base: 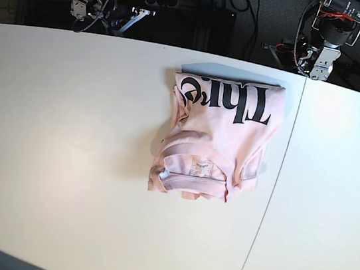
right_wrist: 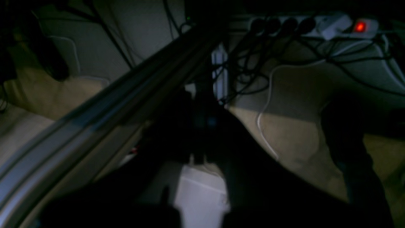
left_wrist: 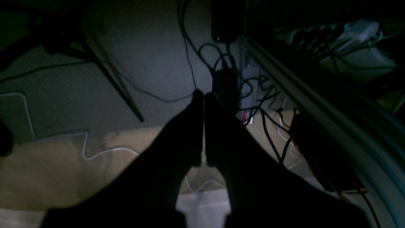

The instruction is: Fold the T-shirt properly

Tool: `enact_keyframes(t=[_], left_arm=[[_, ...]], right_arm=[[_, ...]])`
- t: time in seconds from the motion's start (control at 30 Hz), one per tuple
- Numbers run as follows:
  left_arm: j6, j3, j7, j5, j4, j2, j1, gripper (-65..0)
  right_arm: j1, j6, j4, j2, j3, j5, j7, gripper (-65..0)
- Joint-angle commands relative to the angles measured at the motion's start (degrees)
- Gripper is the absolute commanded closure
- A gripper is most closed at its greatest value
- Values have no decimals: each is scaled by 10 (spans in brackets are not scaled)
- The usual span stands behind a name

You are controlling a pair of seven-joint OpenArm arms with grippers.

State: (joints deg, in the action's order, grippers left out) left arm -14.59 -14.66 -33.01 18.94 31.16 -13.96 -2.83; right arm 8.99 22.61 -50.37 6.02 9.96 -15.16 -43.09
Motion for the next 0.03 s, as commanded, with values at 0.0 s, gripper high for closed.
enact_keyframes(t=[0.0], left_arm=[[2,0,-2,-3,10,-3,-14,-14]], right_arm=[[1,-23,-7,3,2,-3,-2,0]])
